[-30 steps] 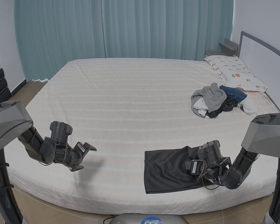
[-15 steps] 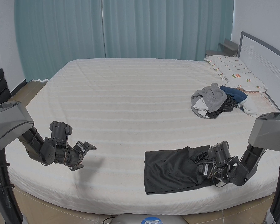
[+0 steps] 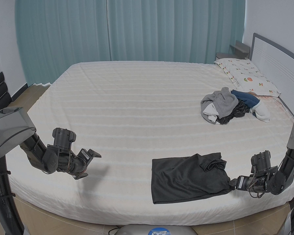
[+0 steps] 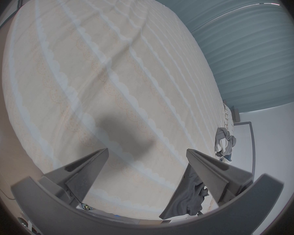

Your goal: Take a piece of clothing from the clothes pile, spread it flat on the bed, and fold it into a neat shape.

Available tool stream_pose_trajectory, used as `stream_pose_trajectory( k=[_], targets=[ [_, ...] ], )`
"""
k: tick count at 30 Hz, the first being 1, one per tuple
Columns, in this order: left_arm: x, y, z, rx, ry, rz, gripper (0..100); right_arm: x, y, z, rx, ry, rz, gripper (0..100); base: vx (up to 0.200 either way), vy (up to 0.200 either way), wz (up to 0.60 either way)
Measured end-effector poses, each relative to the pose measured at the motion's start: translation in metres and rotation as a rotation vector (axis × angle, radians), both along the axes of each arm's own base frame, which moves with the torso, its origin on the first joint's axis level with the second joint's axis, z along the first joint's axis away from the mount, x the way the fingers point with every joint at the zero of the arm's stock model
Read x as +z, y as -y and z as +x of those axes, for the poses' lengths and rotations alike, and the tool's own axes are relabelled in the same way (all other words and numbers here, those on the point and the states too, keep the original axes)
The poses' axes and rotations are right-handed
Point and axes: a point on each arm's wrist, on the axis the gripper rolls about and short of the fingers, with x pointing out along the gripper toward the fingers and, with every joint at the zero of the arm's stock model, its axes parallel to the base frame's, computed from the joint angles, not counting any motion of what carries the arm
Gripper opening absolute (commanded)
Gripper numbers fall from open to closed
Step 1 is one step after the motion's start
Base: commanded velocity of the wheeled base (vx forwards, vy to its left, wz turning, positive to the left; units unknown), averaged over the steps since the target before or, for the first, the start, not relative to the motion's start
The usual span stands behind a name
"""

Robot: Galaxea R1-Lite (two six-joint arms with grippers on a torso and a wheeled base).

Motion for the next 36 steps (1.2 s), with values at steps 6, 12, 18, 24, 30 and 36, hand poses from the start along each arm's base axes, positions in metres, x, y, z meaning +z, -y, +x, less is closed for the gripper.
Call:
stream_pose_trajectory(
  k=[6, 12, 18, 24, 30, 36],
  targets=[
    [0.000, 0.000, 0.000, 0.000, 0.000, 0.000, 100, 0.006, 0.024, -0.008, -0.022, 0.058, -0.010, 100, 0.000, 0.000, 0.00],
    [0.000, 0.000, 0.000, 0.000, 0.001, -0.001, 100, 0.019, 0.029, 0.000, 0.005, 0.184, 0.038, 100, 0.000, 0.000, 0.00],
    [0.000, 0.000, 0.001, 0.000, 0.002, -0.001, 100, 0.032, 0.007, 0.023, 0.007, 0.285, 0.197, 100, 0.000, 0.000, 0.00],
    [0.000, 0.000, 0.000, 0.001, 0.001, -0.001, 100, 0.036, -0.024, 0.037, 0.066, 0.237, 0.434, 100, 0.000, 0.000, 0.00],
    [0.000, 0.000, 0.000, 0.003, 0.005, -0.001, 100, 0.029, -0.041, 0.039, 0.120, 0.134, 0.561, 100, 0.000, 0.000, 0.00],
    [-0.002, -0.001, -0.004, 0.020, 0.010, 0.006, 100, 0.019, -0.049, 0.046, 0.149, 0.098, 0.591, 100, 0.000, 0.000, 0.00]
  ],
)
